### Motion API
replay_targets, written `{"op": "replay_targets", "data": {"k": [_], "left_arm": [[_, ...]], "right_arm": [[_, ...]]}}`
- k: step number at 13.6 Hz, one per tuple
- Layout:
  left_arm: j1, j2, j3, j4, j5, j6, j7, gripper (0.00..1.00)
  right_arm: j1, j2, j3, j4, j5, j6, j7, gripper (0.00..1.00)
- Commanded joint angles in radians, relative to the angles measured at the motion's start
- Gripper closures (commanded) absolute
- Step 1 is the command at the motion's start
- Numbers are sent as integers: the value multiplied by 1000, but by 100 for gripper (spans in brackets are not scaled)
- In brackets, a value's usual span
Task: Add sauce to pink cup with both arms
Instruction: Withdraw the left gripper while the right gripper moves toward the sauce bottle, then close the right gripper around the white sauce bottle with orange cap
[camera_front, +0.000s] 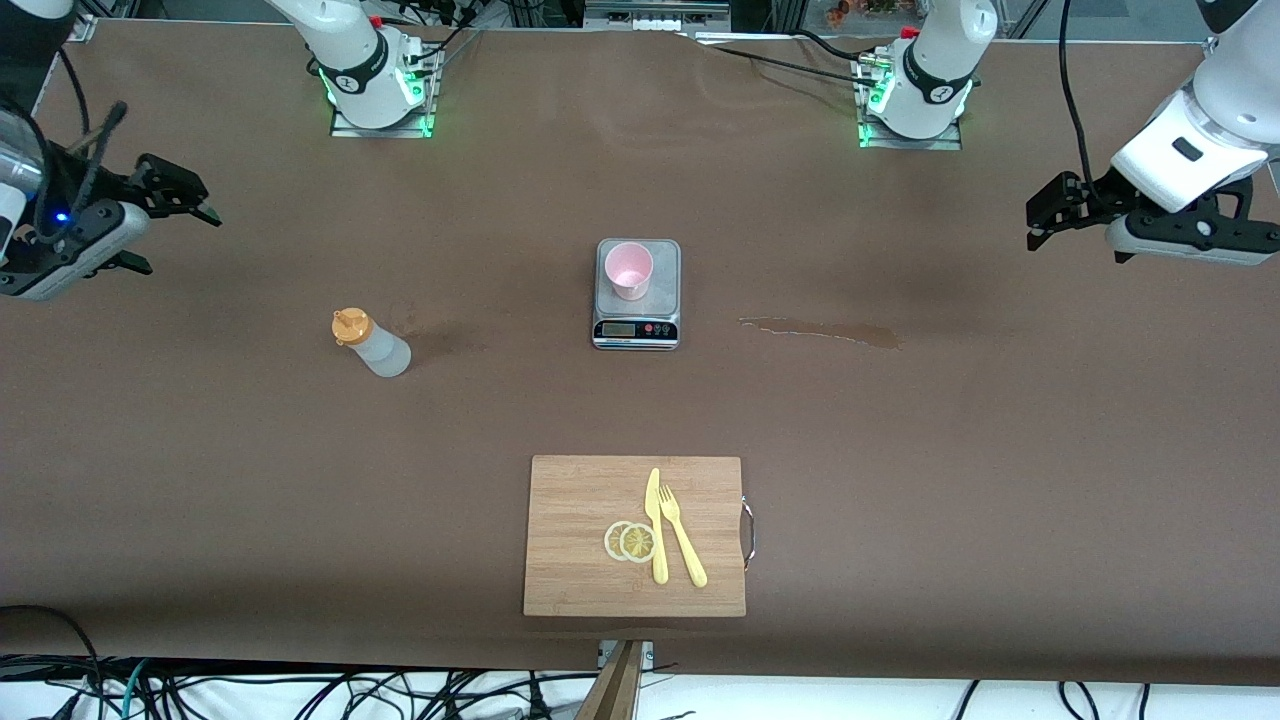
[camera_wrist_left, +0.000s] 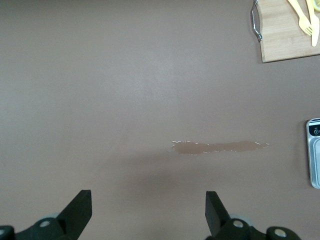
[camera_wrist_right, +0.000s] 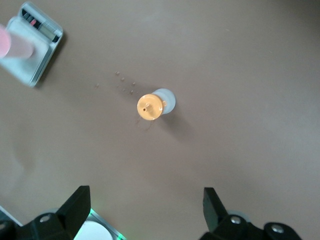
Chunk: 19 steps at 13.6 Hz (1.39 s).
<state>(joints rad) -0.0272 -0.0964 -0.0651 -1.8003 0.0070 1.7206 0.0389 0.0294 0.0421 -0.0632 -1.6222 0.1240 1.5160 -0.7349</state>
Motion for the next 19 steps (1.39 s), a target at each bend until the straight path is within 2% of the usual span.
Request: {"op": "replay_targets", "data": {"k": [1,3,5,8,10,16,19], "left_arm": [[-5,67,-2,93,21,-47,18,0],[-5,80,-4,111,21,-64,16,0],[-5,80,-4,110,18,-67,22,0],[-4,80,-4,110,18,-78,22,0],[0,80,-4,110,19,-81,24,0],[3,81,-4,110,19,-99,24,0],[3,81,-4,110,19,-99,24,0]], "right_arm": [[-2,2,-56,-30,69,-11,-220,0],[-40,2,-60,-121,109,56,-364,0],[-86,12,-60,-215,190,131,-568,0],[-146,71,-60,-306,300,200,-849,0],[-186,157,-61,-317,392,223,-1042,0],[-235,399,-61,-326,653,223,-1427,0],[-233,467,-60,-323,756,228,-1581,0]]}}
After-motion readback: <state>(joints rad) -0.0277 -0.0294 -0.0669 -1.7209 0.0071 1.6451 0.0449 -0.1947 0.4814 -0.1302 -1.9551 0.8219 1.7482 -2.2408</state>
